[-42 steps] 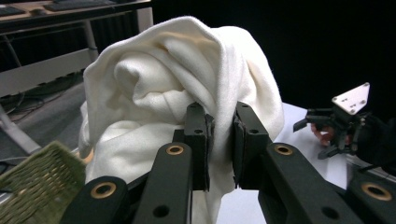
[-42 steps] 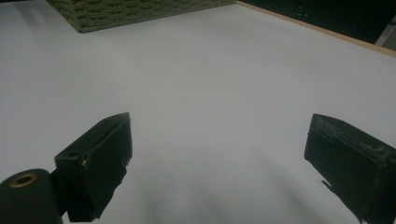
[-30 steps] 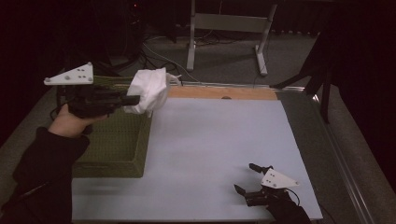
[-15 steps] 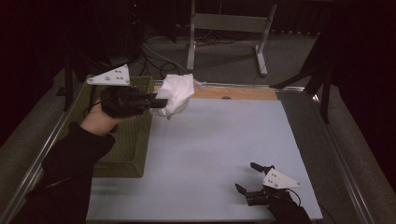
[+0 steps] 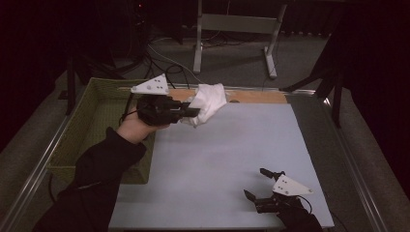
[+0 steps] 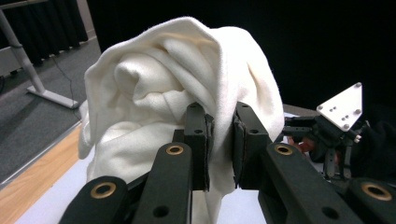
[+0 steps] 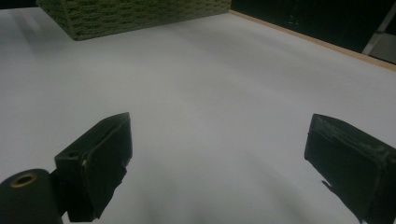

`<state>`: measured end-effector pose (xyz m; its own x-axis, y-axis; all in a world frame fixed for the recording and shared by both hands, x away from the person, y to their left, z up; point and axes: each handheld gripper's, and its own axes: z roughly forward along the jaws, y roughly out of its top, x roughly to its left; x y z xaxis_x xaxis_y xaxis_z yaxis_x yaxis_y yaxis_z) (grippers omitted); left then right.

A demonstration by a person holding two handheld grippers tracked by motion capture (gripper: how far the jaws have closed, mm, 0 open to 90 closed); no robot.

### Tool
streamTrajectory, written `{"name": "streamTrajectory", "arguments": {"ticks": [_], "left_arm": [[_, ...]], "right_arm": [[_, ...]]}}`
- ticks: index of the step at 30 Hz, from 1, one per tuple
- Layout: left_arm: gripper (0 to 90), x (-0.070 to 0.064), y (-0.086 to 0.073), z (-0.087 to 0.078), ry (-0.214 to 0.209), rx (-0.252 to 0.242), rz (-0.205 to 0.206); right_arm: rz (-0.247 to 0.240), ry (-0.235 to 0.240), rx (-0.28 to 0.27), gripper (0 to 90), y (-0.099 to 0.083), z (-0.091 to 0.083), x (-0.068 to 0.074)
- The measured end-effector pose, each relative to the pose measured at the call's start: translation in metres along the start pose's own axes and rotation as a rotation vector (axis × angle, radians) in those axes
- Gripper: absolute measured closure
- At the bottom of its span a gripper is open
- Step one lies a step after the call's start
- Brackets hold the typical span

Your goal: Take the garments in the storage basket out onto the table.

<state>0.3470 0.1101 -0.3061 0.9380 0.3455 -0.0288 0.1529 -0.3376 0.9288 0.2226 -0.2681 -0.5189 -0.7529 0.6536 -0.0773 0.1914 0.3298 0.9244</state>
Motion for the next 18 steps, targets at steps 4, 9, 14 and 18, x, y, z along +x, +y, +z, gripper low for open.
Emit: {"name": "streamTrajectory", "arguments": {"ticks": [4,9,14,18], "left_arm": [[79.4,-0.003,0.001,0.011,-0.002,-0.004,-0.010],[79.5,-0.008,0.001,0.030,0.031,-0.011,-0.022],[79.4,-0.013,-0.006,0.047,0.044,0.002,-0.032],[79.4,-0.016,-0.018,0.062,0.063,0.028,-0.048]], "right_arm": [[0.001,-0.001,-0.003,7.6,0.000,0.000,0.000],[0.000,-0.004,-0.007,7.6,0.000,-0.001,-0.001],[0.004,0.000,-0.013,7.7,0.000,-0.001,-0.001],[0.004,-0.003,-0.013,7.6,0.000,-0.001,-0.001]]}}
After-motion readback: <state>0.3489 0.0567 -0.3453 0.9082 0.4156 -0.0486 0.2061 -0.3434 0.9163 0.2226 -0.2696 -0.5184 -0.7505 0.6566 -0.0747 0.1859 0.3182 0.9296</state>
